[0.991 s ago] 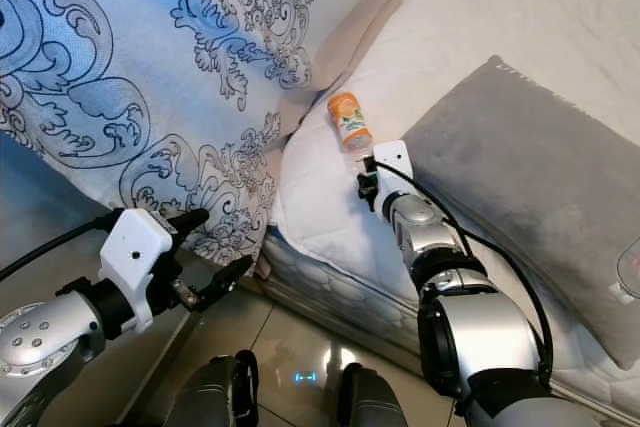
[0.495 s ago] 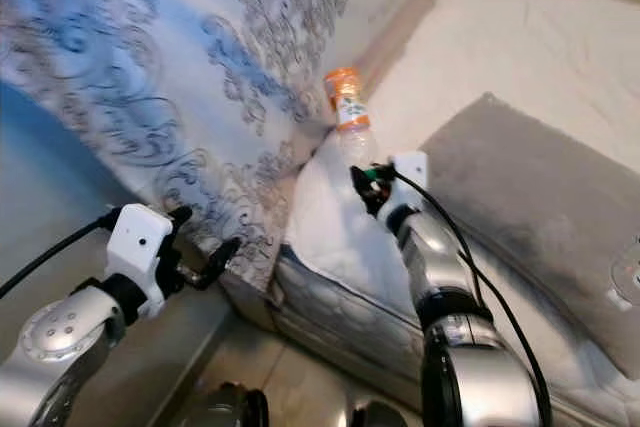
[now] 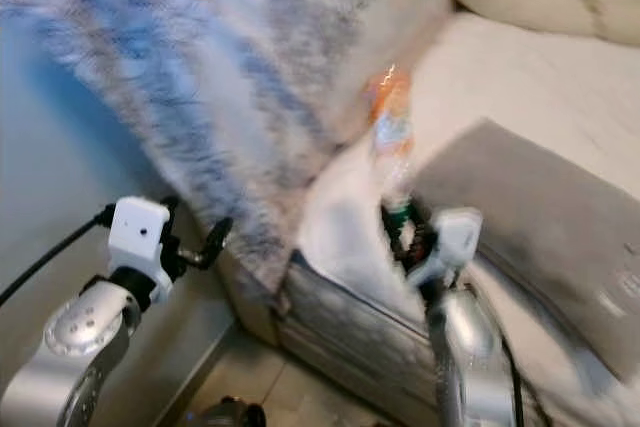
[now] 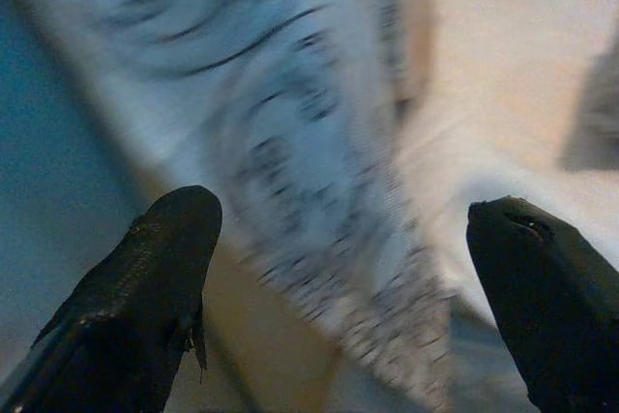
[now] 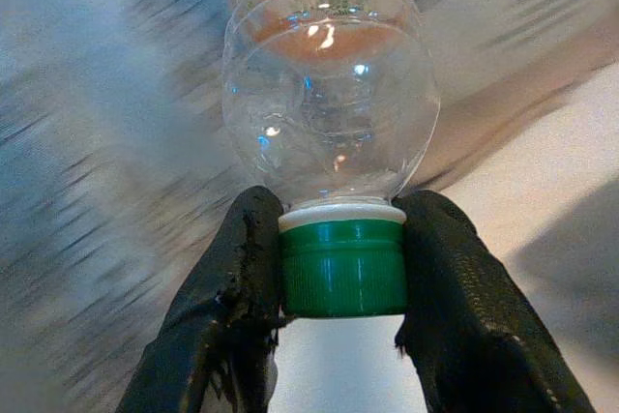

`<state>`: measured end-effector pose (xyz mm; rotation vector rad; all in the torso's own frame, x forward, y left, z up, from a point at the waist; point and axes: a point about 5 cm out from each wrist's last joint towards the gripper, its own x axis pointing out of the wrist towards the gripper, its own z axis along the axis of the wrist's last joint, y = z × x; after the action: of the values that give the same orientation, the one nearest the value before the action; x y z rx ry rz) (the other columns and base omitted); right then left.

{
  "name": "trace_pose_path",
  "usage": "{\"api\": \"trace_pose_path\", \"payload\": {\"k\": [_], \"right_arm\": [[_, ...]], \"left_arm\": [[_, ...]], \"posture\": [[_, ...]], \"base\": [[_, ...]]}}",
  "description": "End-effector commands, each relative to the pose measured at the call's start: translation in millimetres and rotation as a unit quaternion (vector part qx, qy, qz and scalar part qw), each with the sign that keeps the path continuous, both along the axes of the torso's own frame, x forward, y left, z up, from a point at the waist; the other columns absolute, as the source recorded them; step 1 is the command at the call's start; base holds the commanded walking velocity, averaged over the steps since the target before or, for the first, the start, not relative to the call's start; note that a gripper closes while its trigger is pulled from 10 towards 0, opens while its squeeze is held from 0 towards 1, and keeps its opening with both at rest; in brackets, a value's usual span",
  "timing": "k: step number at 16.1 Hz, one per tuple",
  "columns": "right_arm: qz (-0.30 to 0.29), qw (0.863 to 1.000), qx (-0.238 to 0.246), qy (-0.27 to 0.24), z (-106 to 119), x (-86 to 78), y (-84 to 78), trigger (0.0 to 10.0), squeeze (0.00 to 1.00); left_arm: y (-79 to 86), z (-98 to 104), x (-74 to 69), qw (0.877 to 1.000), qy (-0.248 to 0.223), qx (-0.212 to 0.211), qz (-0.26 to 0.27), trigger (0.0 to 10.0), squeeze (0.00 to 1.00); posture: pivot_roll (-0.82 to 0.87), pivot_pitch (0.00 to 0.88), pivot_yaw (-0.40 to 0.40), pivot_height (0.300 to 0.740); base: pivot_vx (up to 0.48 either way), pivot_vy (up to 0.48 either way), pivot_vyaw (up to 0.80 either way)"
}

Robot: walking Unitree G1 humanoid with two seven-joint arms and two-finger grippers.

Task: Clean up the room

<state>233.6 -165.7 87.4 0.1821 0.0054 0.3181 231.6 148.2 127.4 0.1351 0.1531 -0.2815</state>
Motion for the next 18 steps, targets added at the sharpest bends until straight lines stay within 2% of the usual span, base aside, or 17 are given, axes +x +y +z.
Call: {"api": "trace_pose_path", "payload": {"k": [1,3,5,10,12,14,15,18], "right_arm": [[0.016,1.0,-0.002,-0.001,6,-6.6,-0.7,10.0,0.0],[0.01,1.0,-0.014,0.018,-1,-16.9,-12.7,10.0,0.0],[0.014,0.999,-0.018,0.028,3,-23.8,-24.5,10.0,0.0],[0.051,0.997,-0.032,0.044,3,-32.6,-36.7,10.0,0.0],[0.052,0.997,-0.033,0.049,3,-33.5,-39.1,10.0,0.0],[0.058,0.996,-0.04,0.054,1,-33.9,-36.7,10.0,0.0],[0.058,0.996,-0.03,0.068,-1,-33.9,-35.3,10.0,0.0],[0.065,0.995,-0.041,0.065,-2,-32.7,-32.4,10.0,0.0]], "left_arm": [[1.8,-5,-2.2,1.0,0.004,0.012,0.009,10.0,0.0],[0.5,-9,-3.7,1.0,0.01,0.013,0.01,10.0,0.0],[1.2,-12,-3.4,1.0,0.013,0.013,0.015,10.0,0.0],[3.2,-12,-0.2,1.0,0.02,-0.013,0.02,10.0,0.0],[5.8,-9,3.3,1.0,0.003,-0.001,0.027,10.0,0.0],[5.7,-6,7.1,0.999,-0.004,-0.009,0.033,10.0,0.0],[5.8,-6,8.5,0.999,-0.004,-0.01,0.033,10.0,0.0],[4.5,-6,9.1,0.999,-0.002,-0.012,0.031,10.0,0.0]], "posture": [[-0.01,0.0,0.071,0.74],[-0.01,0.0,0.072,0.74],[-0.01,0.0,0.073,0.74],[-0.01,0.0,0.075,0.74],[-0.01,0.0,0.072,0.74],[0.0,0.0,0.069,0.74],[0.0,0.0,0.071,0.74],[-0.01,0.0,0.073,0.74]], "base": [[0.0,0.0,0.8],[0.0,0.0,0.8],[0.0,0.0,0.8],[0.0,0.0,0.8],[0.0,0.0,0.8],[0.0,0.0,0.8],[0.0,-0.296,0.0],[0.0,-0.48,0.0]]}}
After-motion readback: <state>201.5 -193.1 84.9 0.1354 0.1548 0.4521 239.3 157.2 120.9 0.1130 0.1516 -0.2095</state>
